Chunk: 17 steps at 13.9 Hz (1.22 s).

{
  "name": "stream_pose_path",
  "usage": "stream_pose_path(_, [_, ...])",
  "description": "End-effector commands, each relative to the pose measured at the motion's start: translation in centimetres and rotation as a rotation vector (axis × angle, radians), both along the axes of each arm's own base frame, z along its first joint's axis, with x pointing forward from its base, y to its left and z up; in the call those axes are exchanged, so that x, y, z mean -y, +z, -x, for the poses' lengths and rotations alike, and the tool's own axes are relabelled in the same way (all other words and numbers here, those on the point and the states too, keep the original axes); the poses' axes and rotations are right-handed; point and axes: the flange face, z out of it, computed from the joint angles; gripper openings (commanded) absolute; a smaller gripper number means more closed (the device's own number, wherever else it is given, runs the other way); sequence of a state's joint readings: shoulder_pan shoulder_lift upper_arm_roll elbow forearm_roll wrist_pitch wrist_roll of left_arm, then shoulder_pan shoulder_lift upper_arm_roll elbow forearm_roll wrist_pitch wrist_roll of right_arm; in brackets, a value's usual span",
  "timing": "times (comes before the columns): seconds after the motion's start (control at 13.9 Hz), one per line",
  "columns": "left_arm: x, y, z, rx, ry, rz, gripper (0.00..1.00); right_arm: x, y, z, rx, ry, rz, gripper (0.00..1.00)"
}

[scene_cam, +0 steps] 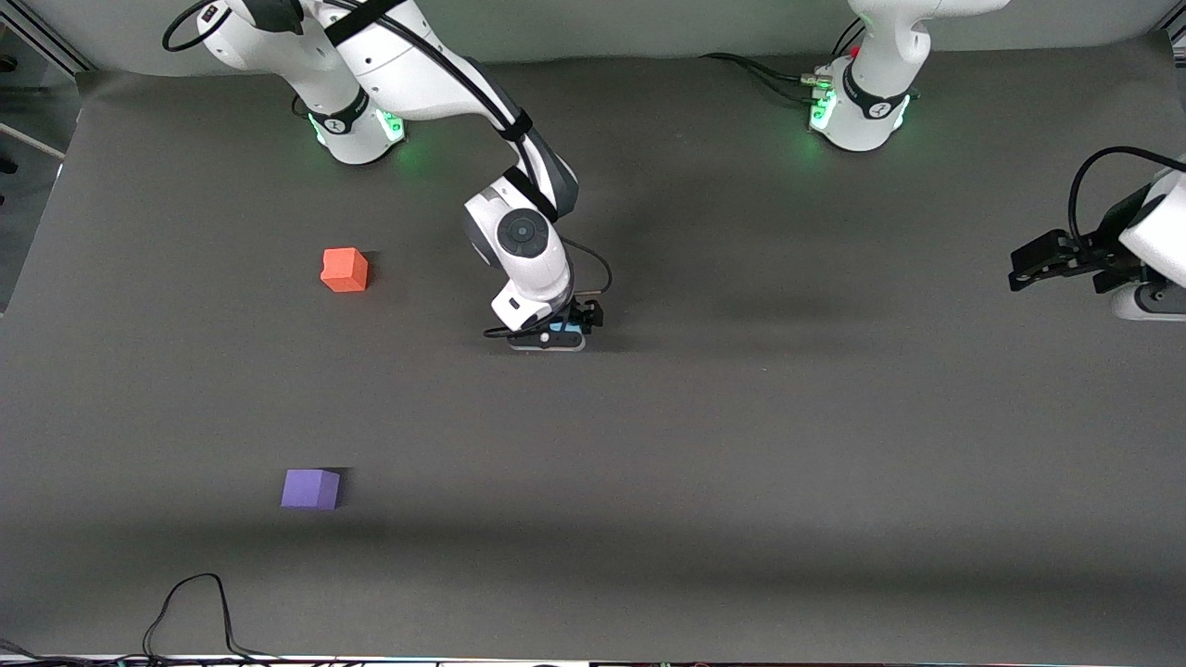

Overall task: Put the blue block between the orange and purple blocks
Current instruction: 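Grasp the blue block with the right gripper and lift it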

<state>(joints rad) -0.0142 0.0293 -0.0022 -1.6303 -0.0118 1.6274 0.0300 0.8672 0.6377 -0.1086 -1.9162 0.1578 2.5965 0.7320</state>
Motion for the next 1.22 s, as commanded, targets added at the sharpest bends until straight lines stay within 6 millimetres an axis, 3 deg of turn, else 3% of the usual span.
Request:
stream_pose_path(0.0, [0.0,0.2,0.1,0.013,0.007,-0.012,1.0,0.0,0.3,-0.1,0.02,0.011,-0.005,0.91])
stream_pose_path(0.22, [-0.2,0.4,0.3,0.011,0.0,-0.011,1.0,0.1,1.2,-0.5,0.022,0.001,-0.011,0.47])
stream_pose_path(0.29, [-0.2,0.4,0.4,0.008,-0.002,-0.011,1.0,0.2,1.5,-0.8,0.027,-0.004,-0.016,0.41])
stream_pose_path(0.43, [-0.1,0.4,0.4,0.006,-0.002,-0.011,1.0,1.2,4.6,-2.2,0.014,-0.023,-0.02,0.4])
stream_pose_path(0.58, [-0.2,0.5,0.5,0.011,-0.004,-0.014,1.0,2.5,10.3,-4.2,-0.066,0.005,0.002,0.4])
stream_pose_path(1.01, [-0.2,1.1,0.7,0.02,0.004,-0.013,1.0,7.1,32.1,-9.4,-0.167,-0.038,-0.04,0.41])
stream_pose_path(1.15, [0.1,0.7,0.6,0.014,0.001,-0.014,1.0,9.3,37.4,-10.3,-0.192,-0.006,-0.061,0.41])
